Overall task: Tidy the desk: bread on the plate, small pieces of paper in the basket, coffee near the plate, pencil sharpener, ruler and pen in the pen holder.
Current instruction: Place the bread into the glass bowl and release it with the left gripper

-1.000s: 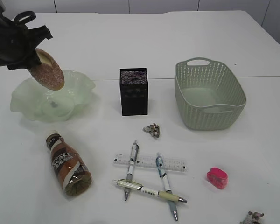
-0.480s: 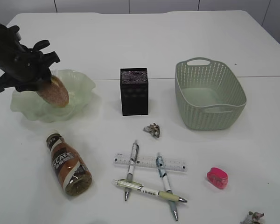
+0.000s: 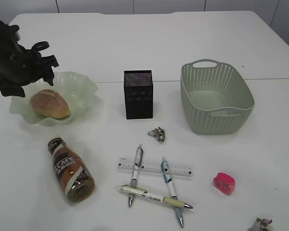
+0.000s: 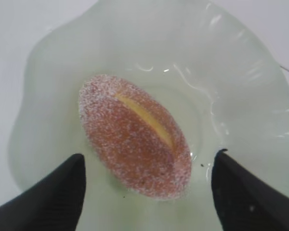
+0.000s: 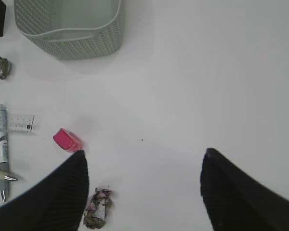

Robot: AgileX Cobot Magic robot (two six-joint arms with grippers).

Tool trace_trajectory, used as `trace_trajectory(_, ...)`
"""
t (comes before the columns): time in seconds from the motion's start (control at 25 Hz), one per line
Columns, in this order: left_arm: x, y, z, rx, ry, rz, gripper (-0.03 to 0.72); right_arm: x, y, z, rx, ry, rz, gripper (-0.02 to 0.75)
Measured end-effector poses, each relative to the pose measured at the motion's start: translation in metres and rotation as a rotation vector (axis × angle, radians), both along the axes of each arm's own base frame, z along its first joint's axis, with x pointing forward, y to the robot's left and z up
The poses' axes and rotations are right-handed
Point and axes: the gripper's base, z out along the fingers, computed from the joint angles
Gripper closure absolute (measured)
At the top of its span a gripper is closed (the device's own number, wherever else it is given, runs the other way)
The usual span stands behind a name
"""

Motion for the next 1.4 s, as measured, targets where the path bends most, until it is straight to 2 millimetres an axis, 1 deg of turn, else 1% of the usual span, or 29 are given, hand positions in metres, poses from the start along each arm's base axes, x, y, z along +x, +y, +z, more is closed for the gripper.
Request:
trace_trajectory(0.08, -0.005, 0.002, 0.01, 0.055, 0.012, -0.055, 0.155, 0.0, 0.0, 0.0, -0.001, -0.001, 0.0, 0.206)
trace_trajectory(0.2, -0.015, 0.005, 0.026, 0.117, 0.052, -0.13, 0.19, 0.0, 0.0, 0.0, -0.001, -0.001, 0.0, 0.206)
trace_trajectory(0.36, -0.034, 0.003, 0.034, 0.189, 0.198, -0.355, 0.2, 0.0, 0.0, 0.0, -0.001, -0.001, 0.0, 0.207)
trace_trajectory(0.48, -0.05, -0.001, 0.037, 0.162, 0.325, -0.483, 0.201, -0.002, 0.0, -0.001, 0.004, 0.026, 0.0, 0.207)
trace_trajectory(0.56, -0.059, -0.005, 0.045, 0.141, 0.355, -0.542, 0.202, -0.004, 0.0, -0.003, -0.006, 0.056, 0.014, 0.207)
trace_trajectory(0.68, -0.073, -0.011, 0.064, 0.148, 0.321, -0.608, 0.202, -0.007, 0.001, -0.005, -0.029, 0.101, 0.049, 0.207)
trace_trajectory(0.8, -0.092, -0.012, 0.082, 0.152, 0.285, -0.636, 0.202, -0.01, 0.003, -0.007, -0.002, 0.135, 0.062, 0.207)
trace_trajectory(1.0, -0.118, -0.007, 0.099, 0.153, 0.263, -0.646, 0.202, -0.01, 0.007, -0.009, 0.038, 0.175, 0.071, 0.207)
trace_trajectory(1.24, -0.134, -0.003, 0.118, 0.159, 0.24, -0.649, 0.202, 0.005, 0.014, -0.019, 0.139, 0.26, 0.064, 0.207)
trace_trajectory(1.4, -0.14, -0.001, 0.124, 0.16, 0.242, -0.652, 0.205, 0.017, 0.016, -0.029, 0.138, 0.325, 0.095, 0.207)
